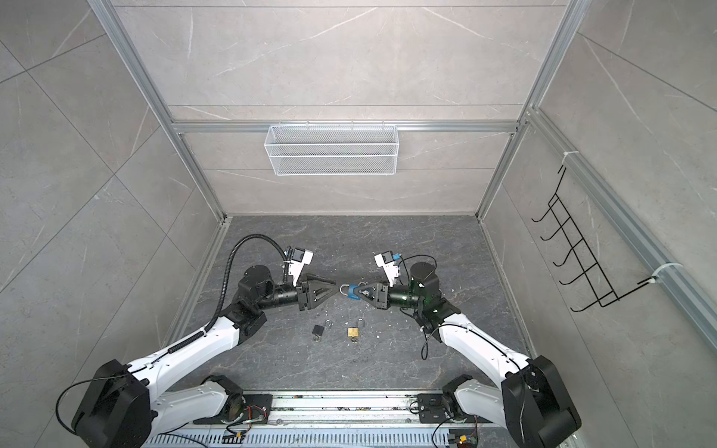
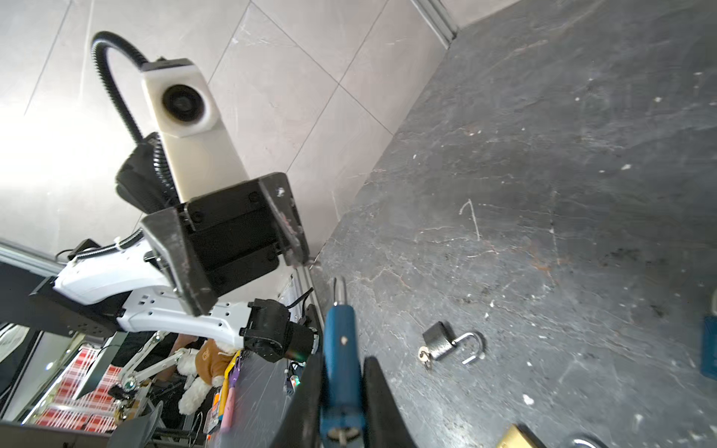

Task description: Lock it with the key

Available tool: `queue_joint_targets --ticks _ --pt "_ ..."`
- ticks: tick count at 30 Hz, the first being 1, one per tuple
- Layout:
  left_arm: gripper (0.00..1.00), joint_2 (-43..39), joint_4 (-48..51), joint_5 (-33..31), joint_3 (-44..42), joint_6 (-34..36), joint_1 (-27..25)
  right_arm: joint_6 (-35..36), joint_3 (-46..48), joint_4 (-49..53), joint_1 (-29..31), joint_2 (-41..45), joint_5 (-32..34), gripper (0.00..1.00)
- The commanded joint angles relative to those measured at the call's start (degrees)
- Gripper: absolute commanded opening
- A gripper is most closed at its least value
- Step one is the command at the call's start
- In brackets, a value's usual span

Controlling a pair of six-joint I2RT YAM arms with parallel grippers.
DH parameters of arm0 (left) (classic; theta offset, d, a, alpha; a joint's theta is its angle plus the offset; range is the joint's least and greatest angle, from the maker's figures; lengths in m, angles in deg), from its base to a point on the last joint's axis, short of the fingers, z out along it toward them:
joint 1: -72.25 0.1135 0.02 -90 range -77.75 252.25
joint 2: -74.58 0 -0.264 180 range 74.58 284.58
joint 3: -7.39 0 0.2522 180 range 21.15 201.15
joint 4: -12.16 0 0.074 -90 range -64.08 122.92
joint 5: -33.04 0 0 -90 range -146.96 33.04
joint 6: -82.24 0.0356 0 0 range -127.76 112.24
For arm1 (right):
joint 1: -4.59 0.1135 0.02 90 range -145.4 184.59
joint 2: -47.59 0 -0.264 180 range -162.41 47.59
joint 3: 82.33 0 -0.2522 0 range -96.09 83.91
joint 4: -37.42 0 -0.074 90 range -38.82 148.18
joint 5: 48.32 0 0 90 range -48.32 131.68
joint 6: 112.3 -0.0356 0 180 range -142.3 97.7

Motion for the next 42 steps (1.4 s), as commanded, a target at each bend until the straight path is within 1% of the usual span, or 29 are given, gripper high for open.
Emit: queue_joint_targets --ticks 1,4,8,14,20,28,42 --pt "0.55 1.0 -4.2 2.6 0.1 -1.2 0.1 -2.1 0.5 -6.4 -0.1 1.8 -4.6 0.00" --pt "0.55 1.4 -4.0 2.9 0.6 -1.1 0.1 -2.6 0.5 -7.4 -0.1 2.2 -5.2 0.00" --pt "0.55 2.8 -5.2 4.8 1.7 -1.8 -0.1 -4.5 1.0 -10.1 -0.1 2.5 -6.2 0.00" --pt "0.45 4.7 -9.8 6.8 1.7 -4.4 -1.2 -4.2 0.9 -9.4 -0.1 2.8 -5.4 0.00" --pt "0.38 6.0 -11.3 6.9 2.0 -4.8 -3.1 -3.3 0.0 -7.1 -0.1 2.7 -5.1 0.00" --pt "0.26 7.7 -12.7 7.4 2.4 -5.4 -3.7 -2.6 -0.4 -6.1 0.0 2.6 -5.8 0.00" --pt "0.24 8.9 -13.3 8.0 3.5 -6.2 -4.0 -2.9 0.3 -8.7 0.6 1.6 -6.3 0.00"
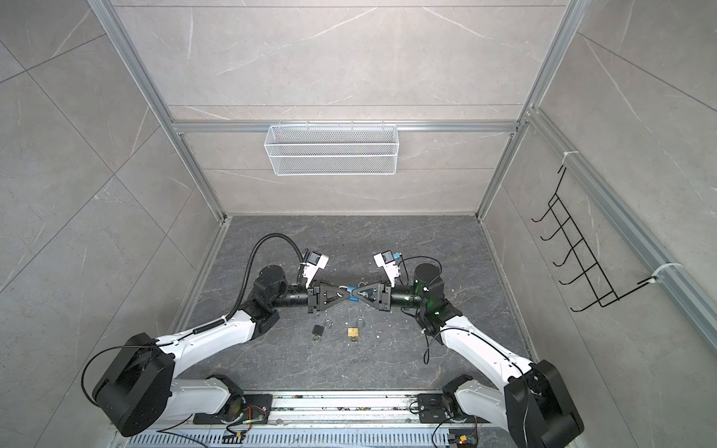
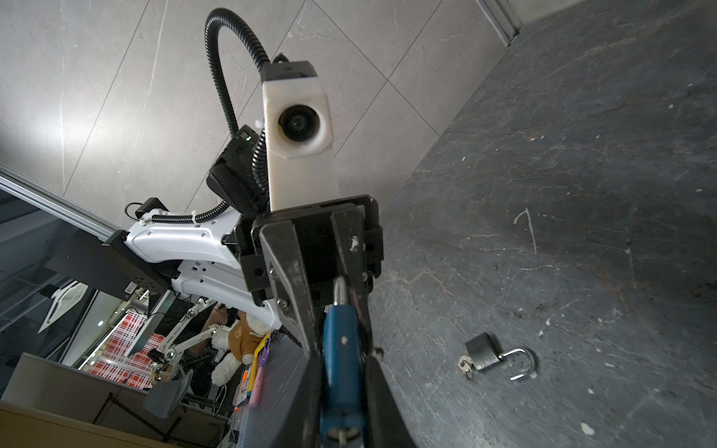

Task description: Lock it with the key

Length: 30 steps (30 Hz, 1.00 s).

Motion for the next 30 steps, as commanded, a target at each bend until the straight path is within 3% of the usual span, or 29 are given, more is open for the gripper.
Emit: queue_joint_targets --ticks 1,9,16,17,20,22,30 --pt "0.24 0.3 -3.7 1.8 2.6 -0.4 -0.5 0.7 -0.5 -3.1 0.5 0.0 -1.3 0.00" --pt "0.23 1.8 -5.3 2.3 3.2 -1.2 -1.7 1.0 -0.8 -3.5 1.6 -1.7 -0.9 0.00" --pt "0.04 2.6 -6.1 1.1 3.0 -1.7 -1.9 2.0 -1.1 -1.9 1.8 -2.1 -0.4 0.00" --pt "0.00 2.6 -5.6 -0.2 2.8 -1.8 -1.9 2.2 -1.0 -1.3 1.8 -1.9 0.0 0.01" --pt "0.00 2.3 -2.7 -11.9 1.0 -1.0 -1.9 3.2 -0.7 1.1 1.8 -0.1 3.6 0.16" --pt "0.00 2.6 -6.3 -15.4 -1.6 -0.1 -1.9 5.3 -1.6 5.5 1.8 0.7 5.1 0.25" --pt "0.00 7.3 -14.3 -6.0 -0.7 -5.6 0.5 5.9 -0.8 8.2 1.7 2.6 5.6 0.34"
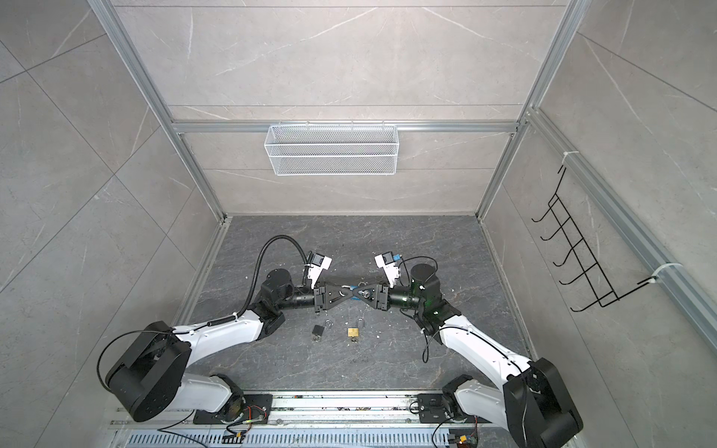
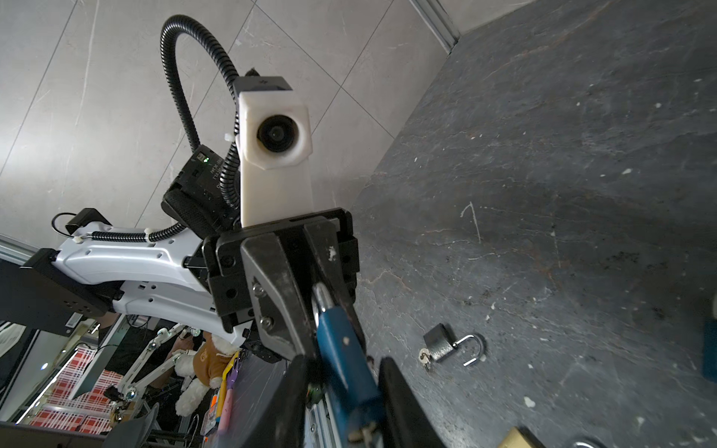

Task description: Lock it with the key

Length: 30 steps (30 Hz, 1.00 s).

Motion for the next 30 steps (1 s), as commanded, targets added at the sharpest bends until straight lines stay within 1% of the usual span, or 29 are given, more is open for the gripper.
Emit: queue_joint_targets --ticks 1,8,15,30 --pt "0.00 1.8 -7.5 -0.1 1.1 -2.1 1.3 1.9 -0.5 1.8 1.1 3.3 -1.3 0.34" --pt "0.00 1.8 -9.4 0.1 0.6 -3.6 1.3 1.0 1.3 2.4 -0.5 5.3 -0.3 0.35" --pt "0.00 0.2 -9.4 -0.2 -0.4 -3.6 1.3 -0.2 1.9 1.6 -1.9 5.9 -2.1 0.36" --pt "0.00 -1.1 -11.2 0.5 -1.2 -4.7 1.3 -3.6 3.8 -2.5 -4.5 5.8 -4.7 0.25"
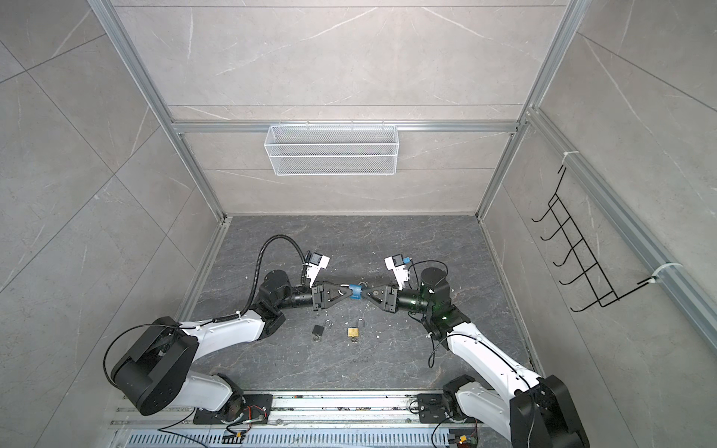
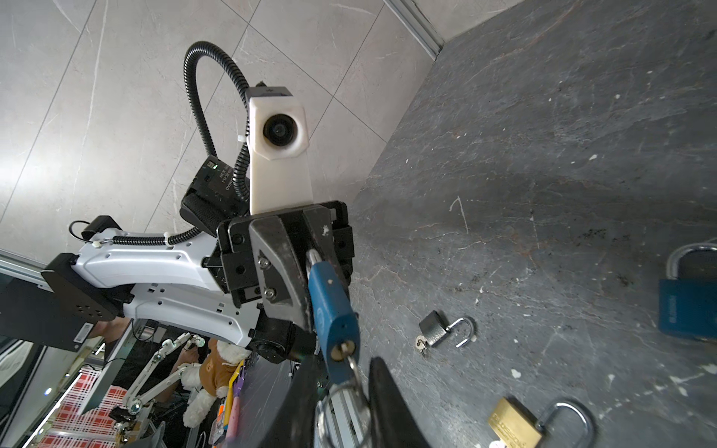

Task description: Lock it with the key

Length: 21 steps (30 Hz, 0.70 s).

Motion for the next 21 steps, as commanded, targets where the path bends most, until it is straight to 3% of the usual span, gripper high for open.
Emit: queue_joint_targets --ticks 1,10,21 --pt "0.00 -2.1 -4.9 -0.7 0.2 -0.1 0.5 -1.4 0.7 -3.5 -0.3 0.9 -2.3 0.23" --pt "0.00 -0.6 -6.4 0.1 0.7 -0.9 0.5 -4.1 1.4 -9.5 -0.3 -1.9 -4.6 0.19" --pt "0.00 0.1 -7.1 -0.4 0.0 -1.1 0.4 -4.5 2.3 -10.2 -0.8 -1.3 -4.8 0.02"
